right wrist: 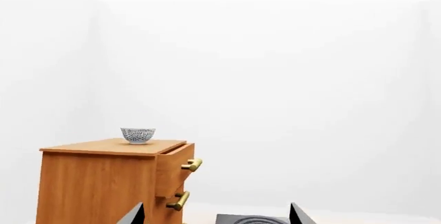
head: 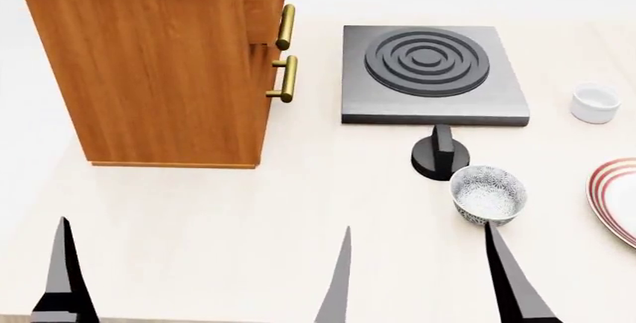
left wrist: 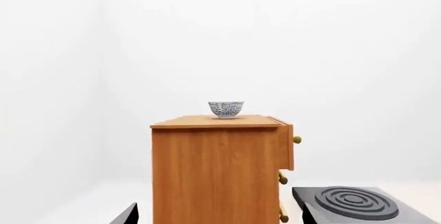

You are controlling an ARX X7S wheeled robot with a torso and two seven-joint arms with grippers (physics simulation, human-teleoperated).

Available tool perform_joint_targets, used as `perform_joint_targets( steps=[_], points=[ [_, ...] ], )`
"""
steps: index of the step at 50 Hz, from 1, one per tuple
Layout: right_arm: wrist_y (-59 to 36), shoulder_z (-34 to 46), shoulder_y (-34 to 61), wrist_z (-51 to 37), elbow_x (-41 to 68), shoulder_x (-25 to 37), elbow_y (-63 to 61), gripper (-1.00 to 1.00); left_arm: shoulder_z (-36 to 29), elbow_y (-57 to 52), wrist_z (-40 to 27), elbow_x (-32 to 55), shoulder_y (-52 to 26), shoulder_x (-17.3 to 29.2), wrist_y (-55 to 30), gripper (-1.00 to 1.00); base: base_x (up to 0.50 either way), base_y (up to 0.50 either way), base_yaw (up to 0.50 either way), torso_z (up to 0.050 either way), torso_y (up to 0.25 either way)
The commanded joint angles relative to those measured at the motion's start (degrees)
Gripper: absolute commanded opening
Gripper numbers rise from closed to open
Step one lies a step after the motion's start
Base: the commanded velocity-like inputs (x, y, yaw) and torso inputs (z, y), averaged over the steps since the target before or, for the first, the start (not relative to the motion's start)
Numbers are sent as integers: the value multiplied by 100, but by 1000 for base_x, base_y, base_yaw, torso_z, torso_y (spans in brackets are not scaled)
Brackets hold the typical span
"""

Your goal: Pick the akita bowl on the wooden cabinet and place it on the plate.

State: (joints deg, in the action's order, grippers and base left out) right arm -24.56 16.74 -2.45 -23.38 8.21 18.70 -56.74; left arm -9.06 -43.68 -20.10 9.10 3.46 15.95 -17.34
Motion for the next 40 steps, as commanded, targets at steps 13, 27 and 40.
perform_joint_targets(
  steps=[13,27,40],
  points=[
    [905,3026,2197,-3751,1370,2826,-321,100,90,-549,-162,125,34,151,-218,100,255,0,0,0,0],
    [1218,4703,3612,-4844,1592,3313,-304,100,32,-644,-239,111,19,197,-264,100,393,0,0,0,0],
    [1329,4942,3787,-4960,1593,3352,-257,100,-10,-600,-283,119,10,224,-222,100,393,0,0,0,0]
  ],
)
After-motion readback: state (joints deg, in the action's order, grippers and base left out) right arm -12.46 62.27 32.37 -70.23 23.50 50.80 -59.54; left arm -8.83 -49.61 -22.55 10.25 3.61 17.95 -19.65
